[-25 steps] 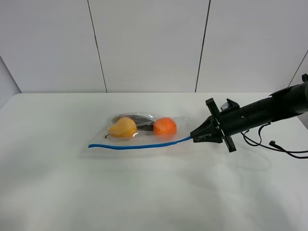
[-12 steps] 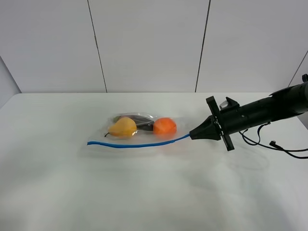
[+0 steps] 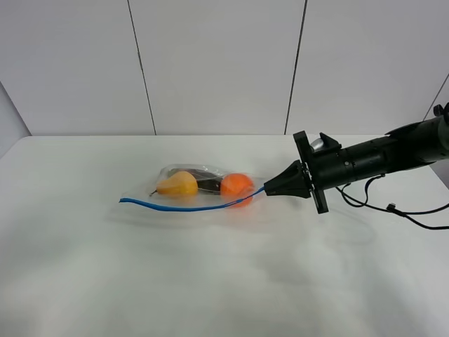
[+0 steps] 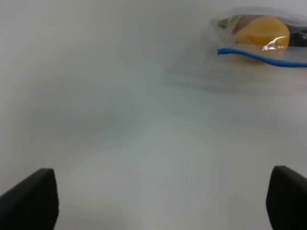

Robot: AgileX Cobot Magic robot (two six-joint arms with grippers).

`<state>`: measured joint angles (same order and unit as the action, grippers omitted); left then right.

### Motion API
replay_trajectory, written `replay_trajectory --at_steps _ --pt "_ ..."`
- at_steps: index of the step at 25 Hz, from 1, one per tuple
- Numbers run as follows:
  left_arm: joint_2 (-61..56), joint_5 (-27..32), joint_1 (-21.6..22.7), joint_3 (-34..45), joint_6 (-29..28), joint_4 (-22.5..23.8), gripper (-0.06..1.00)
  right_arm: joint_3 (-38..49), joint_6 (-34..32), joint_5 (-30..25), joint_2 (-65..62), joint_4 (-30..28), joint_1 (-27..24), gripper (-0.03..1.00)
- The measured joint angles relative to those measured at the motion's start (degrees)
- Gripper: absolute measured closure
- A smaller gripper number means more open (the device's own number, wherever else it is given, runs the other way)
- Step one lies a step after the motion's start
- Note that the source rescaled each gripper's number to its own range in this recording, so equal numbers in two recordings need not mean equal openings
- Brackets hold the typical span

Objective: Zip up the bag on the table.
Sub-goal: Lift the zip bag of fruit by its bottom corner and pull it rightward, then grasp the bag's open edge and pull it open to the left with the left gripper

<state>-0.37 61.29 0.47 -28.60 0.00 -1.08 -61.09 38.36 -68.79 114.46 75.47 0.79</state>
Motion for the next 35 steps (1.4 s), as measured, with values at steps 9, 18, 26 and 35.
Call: replay_trajectory --at_steps 9,18,26,35 --pt "0.00 0.00 0.00 0.00 0.00 0.00 -0.05 -1.37 1.31 -0.11 0.00 1.10 1.86 0.97" --pt "0.00 0.00 0.00 0.00 0.00 0.00 -0.05 -2.43 1.31 -0.11 0.00 1.56 1.86 0.97" --pt "4.18 -0.74 0.00 -3.17 0.00 -0.14 -0.05 -2.43 1.31 -0.11 0.00 1.56 1.86 0.97" --pt "34.40 -2.98 0.00 -22.45 3.34 -3.89 -0.05 -2.43 1.50 -0.11 0.00 1.56 1.86 0.97"
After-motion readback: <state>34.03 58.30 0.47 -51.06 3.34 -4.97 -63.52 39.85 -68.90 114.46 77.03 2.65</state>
